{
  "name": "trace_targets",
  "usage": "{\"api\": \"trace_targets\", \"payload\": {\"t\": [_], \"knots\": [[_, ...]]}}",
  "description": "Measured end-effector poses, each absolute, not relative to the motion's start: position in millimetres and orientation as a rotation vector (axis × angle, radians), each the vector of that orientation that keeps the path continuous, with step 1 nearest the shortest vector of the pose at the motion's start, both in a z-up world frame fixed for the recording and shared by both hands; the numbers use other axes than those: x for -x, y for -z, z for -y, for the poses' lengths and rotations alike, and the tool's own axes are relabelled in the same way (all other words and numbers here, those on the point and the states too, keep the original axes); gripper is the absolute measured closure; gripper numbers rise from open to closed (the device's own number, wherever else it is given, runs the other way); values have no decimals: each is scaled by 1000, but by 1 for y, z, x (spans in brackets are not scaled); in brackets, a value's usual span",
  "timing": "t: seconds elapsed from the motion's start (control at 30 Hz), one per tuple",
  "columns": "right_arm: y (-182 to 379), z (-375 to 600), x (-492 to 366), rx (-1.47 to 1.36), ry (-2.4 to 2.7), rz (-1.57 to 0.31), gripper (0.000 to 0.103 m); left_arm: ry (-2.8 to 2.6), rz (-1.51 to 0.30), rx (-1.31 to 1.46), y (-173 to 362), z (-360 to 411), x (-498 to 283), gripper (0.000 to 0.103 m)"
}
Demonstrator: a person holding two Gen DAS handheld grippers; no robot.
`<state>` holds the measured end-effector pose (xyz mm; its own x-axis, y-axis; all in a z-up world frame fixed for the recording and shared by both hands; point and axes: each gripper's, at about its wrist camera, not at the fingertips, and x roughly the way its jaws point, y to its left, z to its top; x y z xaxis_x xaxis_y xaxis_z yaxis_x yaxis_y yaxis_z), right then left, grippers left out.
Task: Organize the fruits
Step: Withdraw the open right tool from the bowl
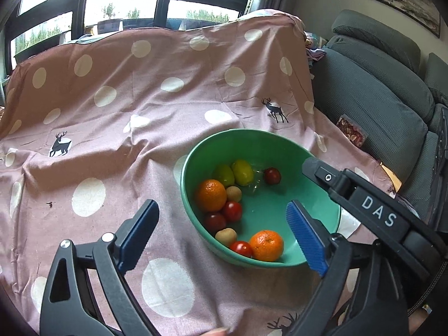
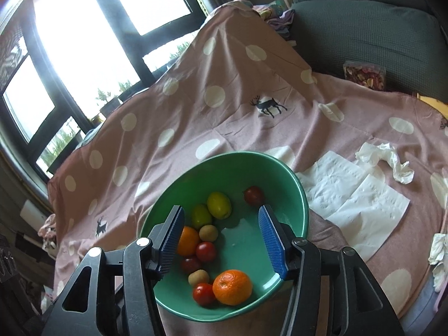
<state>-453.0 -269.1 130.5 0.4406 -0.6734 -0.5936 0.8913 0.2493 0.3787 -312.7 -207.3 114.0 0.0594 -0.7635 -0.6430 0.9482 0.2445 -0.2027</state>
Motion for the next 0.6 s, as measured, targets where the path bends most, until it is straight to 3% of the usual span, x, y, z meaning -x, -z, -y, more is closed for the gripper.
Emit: {"api": "trace_targets", "payload": {"t": [0.6], "knots": [[-132,267,453,-743,1124,-342,47,1334,-767,-272,-116,201,308,10]]}}
